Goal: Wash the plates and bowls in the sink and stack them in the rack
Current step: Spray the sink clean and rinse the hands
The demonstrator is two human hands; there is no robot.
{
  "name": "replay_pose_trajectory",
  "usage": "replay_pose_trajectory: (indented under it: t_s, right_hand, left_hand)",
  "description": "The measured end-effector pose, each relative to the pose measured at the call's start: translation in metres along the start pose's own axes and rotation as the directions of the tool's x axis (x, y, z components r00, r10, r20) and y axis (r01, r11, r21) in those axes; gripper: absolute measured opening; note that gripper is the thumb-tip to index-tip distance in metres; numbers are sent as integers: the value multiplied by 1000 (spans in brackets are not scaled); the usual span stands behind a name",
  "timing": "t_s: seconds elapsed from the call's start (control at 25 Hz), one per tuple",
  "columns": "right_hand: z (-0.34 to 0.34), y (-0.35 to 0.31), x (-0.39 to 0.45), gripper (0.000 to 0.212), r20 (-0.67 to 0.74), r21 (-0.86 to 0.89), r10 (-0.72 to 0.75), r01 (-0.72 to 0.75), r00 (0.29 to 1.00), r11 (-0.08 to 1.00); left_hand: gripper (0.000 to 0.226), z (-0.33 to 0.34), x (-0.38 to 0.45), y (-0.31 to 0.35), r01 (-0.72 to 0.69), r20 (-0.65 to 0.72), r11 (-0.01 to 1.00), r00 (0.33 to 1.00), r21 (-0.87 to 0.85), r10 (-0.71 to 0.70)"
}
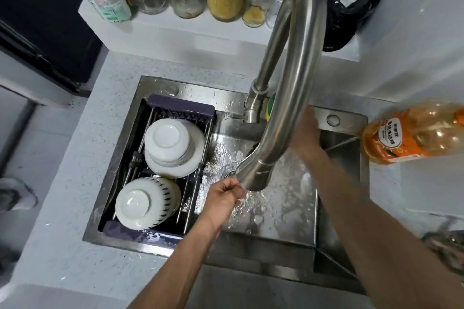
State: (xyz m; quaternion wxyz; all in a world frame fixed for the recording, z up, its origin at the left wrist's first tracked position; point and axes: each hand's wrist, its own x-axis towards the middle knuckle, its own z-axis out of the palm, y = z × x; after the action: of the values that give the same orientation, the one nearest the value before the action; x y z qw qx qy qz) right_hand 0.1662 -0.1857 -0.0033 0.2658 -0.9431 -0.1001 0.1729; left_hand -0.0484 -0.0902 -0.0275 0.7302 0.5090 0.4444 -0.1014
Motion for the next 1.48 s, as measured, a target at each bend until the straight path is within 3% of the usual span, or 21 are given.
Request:
replay_pose_trajectory:
  t_s: [0.04,0.08,0.12,0.2,0.24,0.28,0.32,0.44,0.56,0.64,0.68,0.76,0.88,0.92,1.0,1.24,1.4,1.48]
  right_hand:
    - [8,-6,-24,7,-50,141,66,-58,997,988]
    - [17,-10,-54,9,9,335,206,-197,979,921]
    - [29,-16,-88,15,172,546,274,-323,946,773]
    - [50,-29,-132,13,515,742,304,-595,801,310]
    - [64,-34,-140,12,592,745,325,-655,737,127]
    - [78,-37,-138,11,595,747,368,-661,714,73]
    - [87,-40,-135,10,566,759,402,-645,720,87]
    - [98,-38,-134,49,459,724,421,-604,782,333]
    - [66,-33,-144,10,381,716,408,-544,830,438]
    - [32,-24,-148,23,328,684,233,-400,916,610]
    - [12,-24,-153,22,299,700,88,-281,950,656]
    - [-26,-30,-162,34,236,732,-198,-40,951,680]
    - [-66,-63,-172,19,47,393,-388,340,921,854]
    - [-75,-77,-174,17,-35,256,-398,393,917,883]
    - [-80,-100,-176,21,-103,143,-375,387,921,911]
    - [-69,-120,-179,23,-44,252,-160,166,986,953]
    - [-44,-126,-182,10,145,510,-51,-31,988,860]
    - [-31,-130,-177,19,189,570,8,-116,982,813]
  left_hand:
    - [20,4,1,0,11,-11,1000,1000,-9,-11]
    - [19,9,3,-1,25,-36,999,999,-34,-26]
    - [22,14,4,-2,43,-73,995,996,-89,-50]
    - [31,23,7,-1,75,-127,961,985,-267,-113]
    - [32,25,9,-1,82,-133,927,981,-367,-140]
    - [31,26,12,0,88,-124,893,980,-441,-158]
    - [29,26,14,1,91,-115,880,980,-466,-161]
    - [27,31,16,0,68,-169,945,977,-321,-128]
    - [25,38,16,6,47,-179,979,980,-200,-84]
    - [17,38,14,11,44,-122,993,991,-114,-58]
    - [13,38,11,13,33,-97,999,995,-43,-37]
    - [10,36,3,17,5,-46,1000,999,30,-4]
    - [18,27,-16,24,-9,-21,997,1000,-75,8]
    - [19,23,-22,26,-21,-20,996,1000,-84,19]
    - [21,11,-31,28,-48,-16,996,999,-76,47]
    - [19,-37,-59,26,-110,-67,993,992,-33,108]
    - [20,-63,-71,25,-165,-138,986,977,19,166]
    - [17,-73,-77,26,-182,-165,983,970,-8,178]
